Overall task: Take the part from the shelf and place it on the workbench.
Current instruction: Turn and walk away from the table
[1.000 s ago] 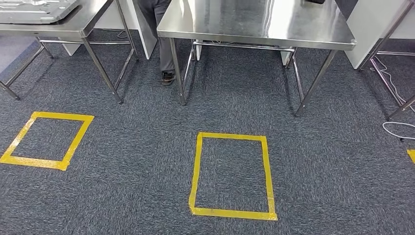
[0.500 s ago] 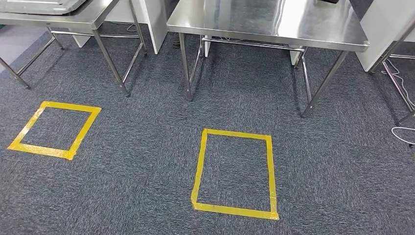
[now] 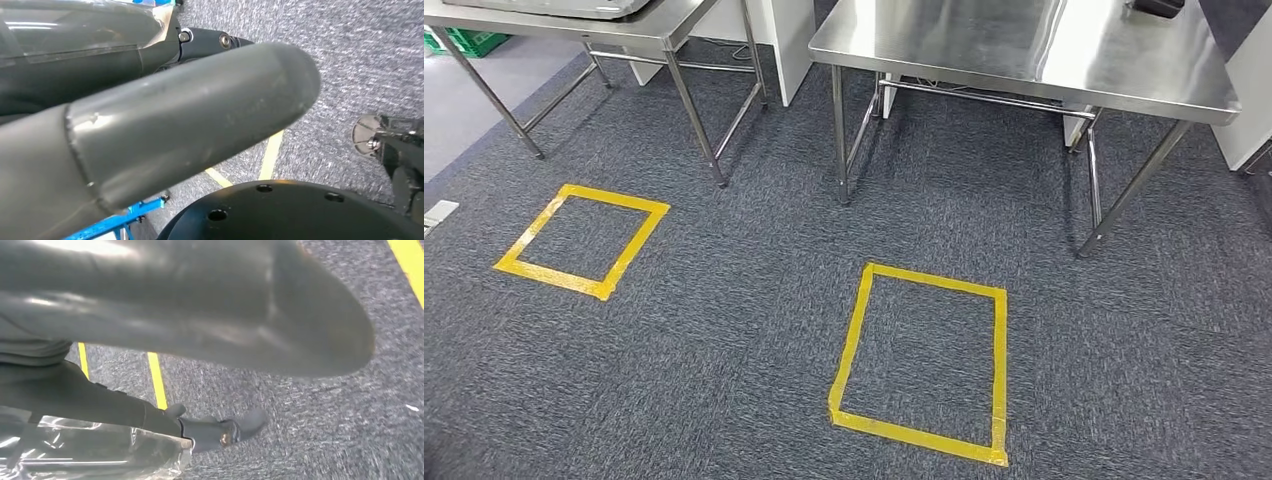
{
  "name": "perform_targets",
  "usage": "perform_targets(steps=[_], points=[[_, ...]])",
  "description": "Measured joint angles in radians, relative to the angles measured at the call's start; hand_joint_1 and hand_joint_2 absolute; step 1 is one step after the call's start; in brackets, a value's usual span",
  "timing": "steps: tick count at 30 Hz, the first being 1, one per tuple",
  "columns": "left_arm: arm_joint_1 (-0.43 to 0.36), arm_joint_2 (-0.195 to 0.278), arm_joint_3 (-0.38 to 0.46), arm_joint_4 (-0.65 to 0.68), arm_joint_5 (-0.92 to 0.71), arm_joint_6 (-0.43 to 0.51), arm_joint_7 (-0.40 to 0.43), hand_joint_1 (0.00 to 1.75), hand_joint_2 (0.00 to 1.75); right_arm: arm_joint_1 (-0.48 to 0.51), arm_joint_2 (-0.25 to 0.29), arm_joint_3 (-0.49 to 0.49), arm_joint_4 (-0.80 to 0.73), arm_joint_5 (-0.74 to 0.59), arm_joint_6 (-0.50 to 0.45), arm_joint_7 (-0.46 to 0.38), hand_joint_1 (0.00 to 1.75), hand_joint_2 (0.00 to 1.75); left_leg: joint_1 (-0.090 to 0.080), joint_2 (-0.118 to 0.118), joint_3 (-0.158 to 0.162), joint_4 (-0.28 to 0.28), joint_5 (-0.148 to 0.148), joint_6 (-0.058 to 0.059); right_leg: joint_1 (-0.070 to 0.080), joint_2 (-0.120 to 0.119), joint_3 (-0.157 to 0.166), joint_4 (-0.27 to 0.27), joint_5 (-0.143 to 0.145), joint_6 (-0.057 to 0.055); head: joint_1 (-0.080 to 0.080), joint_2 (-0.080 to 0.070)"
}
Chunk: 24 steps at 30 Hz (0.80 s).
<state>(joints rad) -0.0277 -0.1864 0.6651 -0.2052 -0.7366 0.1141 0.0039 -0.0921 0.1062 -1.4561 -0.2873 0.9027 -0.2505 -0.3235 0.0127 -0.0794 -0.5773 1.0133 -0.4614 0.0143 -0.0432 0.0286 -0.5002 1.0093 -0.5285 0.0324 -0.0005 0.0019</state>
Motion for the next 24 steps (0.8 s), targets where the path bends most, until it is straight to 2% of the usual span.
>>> perform_targets(steps=[1,2,4,5,6,7,8,10,11,12,14,15,16,17,18,19,20,21,22,23,24], points=[[0.001,0.0,0.0,0.0,-0.001,0.001,0.0,0.0,0.0,0.0,0.0,0.0,0.0,0.001,0.003,0.001,0.0,0.0,0.002,0.012,-0.011,0.021,-0.015,-0.004,-0.002,-0.009,0.001,-0.001,0.003,-0.007,-0.002,0.0],[0.0,0.0,0.0,0.0,-0.002,0.002,0.0,0.0,0.0,0.0,0.0,0.0,0.0,0.002,0.006,0.002,0.0,0.0,0.004,0.029,-0.032,0.064,-0.044,-0.007,-0.002,-0.02,0.0,-0.001,0.006,-0.014,-0.004,0.0],[-0.001,0.0,0.0,0.0,-0.002,0.003,0.0,0.0,0.0,0.002,-0.001,0.0,0.0,0.004,0.013,0.005,0.0,0.0,0.005,0.06,-0.094,0.194,-0.113,-0.013,0.004,-0.042,-0.003,-0.001,0.008,-0.02,-0.007,0.0],[-0.002,0.0,0.0,0.0,-0.002,0.004,0.0,0.0,0.0,0.002,-0.001,0.0,0.0,0.005,0.016,0.007,0.0,0.0,0.006,0.066,-0.121,0.252,-0.135,-0.015,0.007,-0.055,-0.005,-0.001,0.008,-0.021,-0.007,0.0],[-0.001,0.0,0.001,0.0,-0.002,0.004,0.0,0.0,0.0,0.002,-0.001,0.0,0.0,0.005,0.019,0.009,0.0,0.0,0.007,0.069,-0.133,0.28,-0.137,-0.015,0.01,-0.066,-0.006,0.0,0.008,-0.021,-0.008,0.0],[-0.001,0.0,0.001,0.0,-0.002,0.004,0.0,0.0,0.0,0.001,-0.001,0.0,0.0,0.004,0.02,0.011,0.0,0.0,0.007,0.072,-0.126,0.269,-0.121,-0.013,0.011,-0.077,-0.006,0.0,0.007,-0.021,-0.007,0.0],[0.0,0.0,0.001,0.0,-0.003,0.004,0.001,0.0,0.0,-0.001,0.0,0.001,0.0,0.004,0.021,0.012,0.0,0.0,0.006,0.078,-0.099,0.22,-0.091,-0.009,0.012,-0.086,-0.004,-0.001,0.007,-0.022,-0.008,0.0],[-0.003,0.001,0.002,0.0,-0.004,0.004,0.0,0.0,0.0,-0.004,0.002,0.001,0.0,0.002,0.022,0.013,0.0,0.0,0.0,0.118,-0.026,0.083,-0.035,0.004,0.017,-0.102,-0.002,-0.001,0.005,-0.021,-0.007,0.0],[-0.004,0.002,0.002,0.0,-0.004,0.004,0.0,0.0,0.0,-0.005,0.004,0.001,0.0,0.001,0.023,0.013,0.0,0.0,-0.005,0.135,-0.003,0.036,-0.021,0.01,0.02,-0.108,-0.001,-0.001,0.004,-0.019,-0.007,0.0],[-0.006,0.002,0.003,0.0,-0.004,0.004,0.0,0.0,0.0,-0.006,0.006,0.002,0.0,0.001,0.024,0.013,0.0,0.0,-0.011,0.146,0.007,0.012,-0.017,0.014,0.023,-0.115,-0.002,-0.001,0.002,-0.016,-0.007,0.0],[-0.007,0.003,0.005,0.0,-0.004,0.004,0.0,0.0,0.0,-0.007,0.009,0.003,0.0,0.0,0.025,0.014,0.0,0.0,-0.017,0.13,0.005,0.003,-0.015,0.021,0.026,-0.132,0.003,-0.008,0.003,-0.006,-0.007,0.0],[-0.007,0.003,0.006,0.0,-0.004,0.004,0.0,0.0,0.0,-0.007,0.01,0.004,0.0,0.0,0.025,0.014,0.0,0.0,-0.016,0.121,0.009,-0.006,-0.009,0.026,0.026,-0.128,0.003,-0.007,0.0,-0.001,-0.006,0.0],[-0.006,0.003,0.006,0.0,-0.004,0.004,0.0,0.0,0.0,-0.007,0.011,0.005,0.0,0.0,0.025,0.015,0.0,0.0,-0.014,0.112,0.014,-0.017,-0.001,0.034,0.026,-0.112,0.0,0.005,-0.01,0.002,-0.006,0.0],[-0.007,0.004,0.007,0.0,-0.004,0.004,0.0,0.0,0.0,-0.007,0.012,0.006,0.0,0.001,0.026,0.016,0.0,0.0,-0.012,0.102,0.018,-0.028,0.006,0.041,0.026,-0.089,-0.015,0.04,-0.031,0.0,-0.004,0.0],[-0.007,0.004,0.007,0.0,-0.004,0.004,0.0,0.0,0.0,-0.005,0.012,0.006,0.0,0.003,0.028,0.019,0.0,0.0,-0.01,0.092,0.019,-0.033,0.011,0.046,0.025,-0.063,-0.041,0.095,-0.059,-0.006,-0.003,0.0],[-0.008,0.004,0.008,0.0,-0.004,0.005,-0.002,0.0,0.0,-0.003,0.013,0.007,0.0,0.004,0.031,0.024,0.0,0.0,-0.01,0.081,0.018,-0.035,0.013,0.049,0.024,-0.046,-0.074,0.163,-0.089,-0.011,-0.002,0.0],[-0.008,0.003,0.008,0.0,-0.005,0.008,-0.004,0.0,0.0,-0.001,0.013,0.007,0.0,0.006,0.035,0.029,0.0,0.0,-0.011,0.068,0.017,-0.035,0.014,0.05,0.024,-0.039,-0.106,0.228,-0.112,-0.013,-0.001,0.0],[-0.006,0.003,0.008,0.0,-0.005,0.01,-0.008,0.0,0.0,0.001,0.013,0.008,0.0,0.008,0.038,0.034,0.0,0.0,-0.011,0.055,0.017,-0.034,0.014,0.05,0.023,-0.036,-0.126,0.264,-0.12,-0.009,0.0,0.0],[-0.004,0.002,0.009,0.0,-0.006,0.013,-0.012,0.0,0.0,0.003,0.013,0.009,0.0,0.009,0.041,0.038,0.0,0.0,-0.012,0.042,0.017,-0.034,0.014,0.05,0.023,-0.034,-0.13,0.266,-0.111,-0.001,0.0,0.0],[-0.003,0.0,0.009,0.0,-0.006,0.016,-0.016,0.0,0.0,0.004,0.013,0.01,0.0,0.01,0.044,0.04,0.0,0.0,-0.012,0.029,0.018,-0.032,0.014,0.049,0.023,-0.031,-0.113,0.227,-0.087,0.009,0.0,0.0],[-0.002,-0.001,0.009,0.0,-0.006,0.017,-0.02,0.0,0.0,0.006,0.013,0.01,0.0,0.011,0.046,0.041,0.0,0.0,-0.011,0.016,0.019,-0.029,0.013,0.047,0.022,-0.021,-0.083,0.159,-0.054,0.019,0.0,0.0]])
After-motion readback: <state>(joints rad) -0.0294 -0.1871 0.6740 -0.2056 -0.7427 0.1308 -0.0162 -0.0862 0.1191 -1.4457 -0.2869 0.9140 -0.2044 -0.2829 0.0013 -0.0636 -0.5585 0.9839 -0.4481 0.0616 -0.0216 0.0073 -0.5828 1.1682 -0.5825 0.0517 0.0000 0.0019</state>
